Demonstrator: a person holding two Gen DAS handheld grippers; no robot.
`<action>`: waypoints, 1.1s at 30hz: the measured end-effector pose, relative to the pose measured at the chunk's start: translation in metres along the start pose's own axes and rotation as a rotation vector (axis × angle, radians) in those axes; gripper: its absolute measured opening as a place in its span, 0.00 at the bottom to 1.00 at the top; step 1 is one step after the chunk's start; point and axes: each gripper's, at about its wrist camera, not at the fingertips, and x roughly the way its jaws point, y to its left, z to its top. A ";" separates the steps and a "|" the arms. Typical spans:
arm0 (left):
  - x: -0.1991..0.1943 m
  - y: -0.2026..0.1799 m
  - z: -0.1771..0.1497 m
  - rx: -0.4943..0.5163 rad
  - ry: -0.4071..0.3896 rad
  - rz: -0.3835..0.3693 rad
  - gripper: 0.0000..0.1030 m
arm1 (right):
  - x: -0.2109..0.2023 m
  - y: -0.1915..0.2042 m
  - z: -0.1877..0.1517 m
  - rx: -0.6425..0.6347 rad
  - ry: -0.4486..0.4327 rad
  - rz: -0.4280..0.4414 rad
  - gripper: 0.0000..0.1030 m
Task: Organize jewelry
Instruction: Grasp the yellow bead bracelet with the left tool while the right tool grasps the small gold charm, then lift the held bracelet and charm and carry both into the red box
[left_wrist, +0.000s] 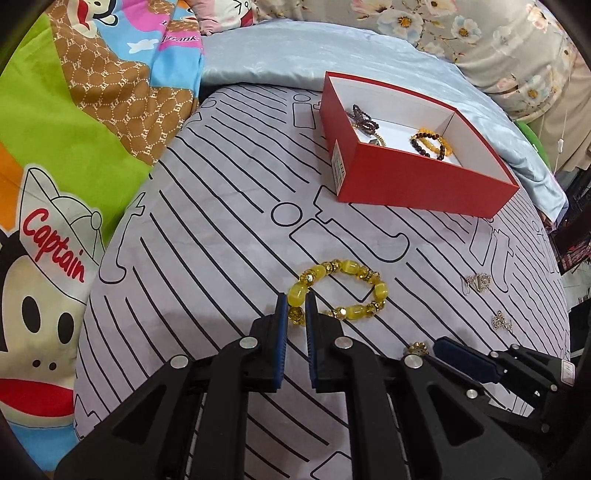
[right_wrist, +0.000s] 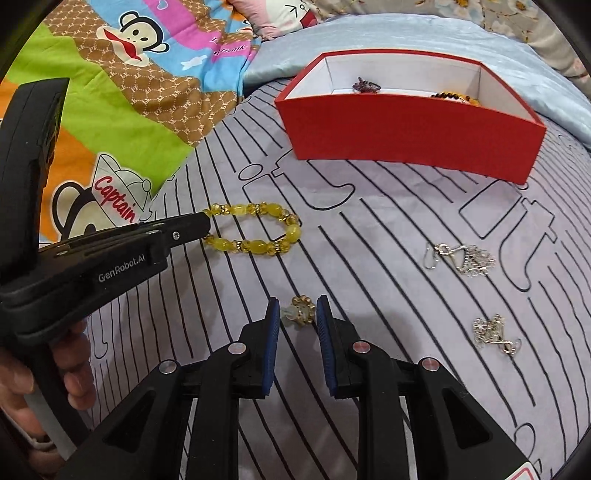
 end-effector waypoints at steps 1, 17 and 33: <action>0.001 0.000 0.000 0.001 0.004 -0.001 0.08 | 0.003 0.000 0.000 0.001 0.007 0.004 0.21; -0.001 -0.014 0.000 0.022 0.002 -0.037 0.08 | 0.003 -0.005 -0.002 0.002 0.013 0.010 0.10; -0.051 -0.050 0.020 0.105 -0.085 -0.122 0.08 | -0.061 -0.031 0.007 0.049 -0.118 -0.030 0.10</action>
